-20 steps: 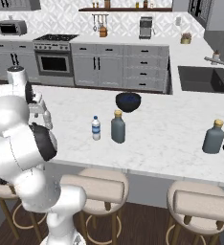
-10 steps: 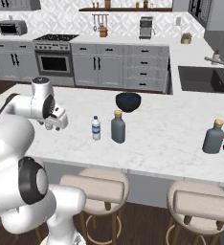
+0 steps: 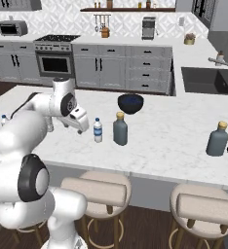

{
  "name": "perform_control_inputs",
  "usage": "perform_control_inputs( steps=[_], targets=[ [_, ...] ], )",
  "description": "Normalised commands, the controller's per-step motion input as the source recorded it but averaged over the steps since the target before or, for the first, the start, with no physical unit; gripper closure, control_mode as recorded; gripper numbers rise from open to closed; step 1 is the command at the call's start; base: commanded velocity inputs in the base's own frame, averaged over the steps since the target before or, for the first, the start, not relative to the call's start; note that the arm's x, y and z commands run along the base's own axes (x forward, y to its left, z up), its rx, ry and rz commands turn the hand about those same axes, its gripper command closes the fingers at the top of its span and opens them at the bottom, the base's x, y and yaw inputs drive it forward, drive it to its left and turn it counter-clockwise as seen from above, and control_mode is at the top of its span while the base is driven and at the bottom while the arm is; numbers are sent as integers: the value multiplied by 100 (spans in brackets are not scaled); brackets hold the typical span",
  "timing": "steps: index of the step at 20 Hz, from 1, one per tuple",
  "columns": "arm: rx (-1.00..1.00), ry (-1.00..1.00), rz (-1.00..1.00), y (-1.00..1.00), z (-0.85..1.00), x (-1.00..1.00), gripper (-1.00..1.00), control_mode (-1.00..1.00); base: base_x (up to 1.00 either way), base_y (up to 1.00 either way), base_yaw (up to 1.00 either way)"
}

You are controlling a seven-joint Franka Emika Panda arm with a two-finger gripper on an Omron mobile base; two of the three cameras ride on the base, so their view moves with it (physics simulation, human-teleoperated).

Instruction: Move the plastic bottles in the middle to the plastics group, and the glass bottles in the middle to the glass group.

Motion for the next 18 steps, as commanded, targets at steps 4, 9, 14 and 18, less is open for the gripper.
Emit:
perform_control_inputs(
  steps=[4, 9, 14, 18],
  targets=[
    [-11, 2, 0, -32, 19, 81, -100, -100, 0, 0, 0],
    [-10, -1, 0, -14, -9, 63, -100, -100, 0, 0, 0],
    [-1, -9, 0, -22, -31, 53, -100, -100, 0, 0, 0],
    [9, -5, 0, -7, -19, 42, -100, -100, 0, 0, 0]
  ],
)
